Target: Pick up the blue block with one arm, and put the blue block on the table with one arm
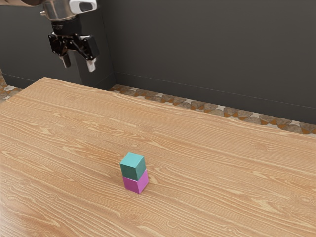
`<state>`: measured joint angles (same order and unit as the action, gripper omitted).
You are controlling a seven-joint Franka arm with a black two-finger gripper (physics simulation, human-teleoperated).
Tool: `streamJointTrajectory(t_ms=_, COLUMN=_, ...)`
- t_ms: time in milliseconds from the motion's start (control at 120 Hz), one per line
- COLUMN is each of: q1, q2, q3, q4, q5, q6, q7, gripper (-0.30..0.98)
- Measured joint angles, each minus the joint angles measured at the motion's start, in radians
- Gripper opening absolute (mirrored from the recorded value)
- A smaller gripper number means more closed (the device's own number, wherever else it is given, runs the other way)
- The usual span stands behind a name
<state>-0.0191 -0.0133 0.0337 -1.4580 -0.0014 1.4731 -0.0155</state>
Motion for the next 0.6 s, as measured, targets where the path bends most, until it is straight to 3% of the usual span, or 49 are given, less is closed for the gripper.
streamJointTrajectory(t_ms=183, q1=0.028, q2=0.0, q3=-0.001, q4=0.004, q5=0.0, q6=-0.015, q7=-0.006, gripper=0.69)
streamJointTrajectory(t_ms=267, q1=0.06, q2=-0.003, q3=-0.018, q4=0.211, q5=-0.007, q6=-0.064, q7=-0.008, gripper=0.69)
streamJointTrajectory(t_ms=333, q1=0.111, q2=-0.003, q3=-0.056, q4=0.28, q5=-0.015, q6=-0.096, q7=-0.01, gripper=0.69)
streamJointTrajectory(t_ms=600, q1=0.144, q2=0.058, q3=-0.128, q4=0.307, q5=-0.026, q6=-0.145, q7=-0.015, gripper=0.69)
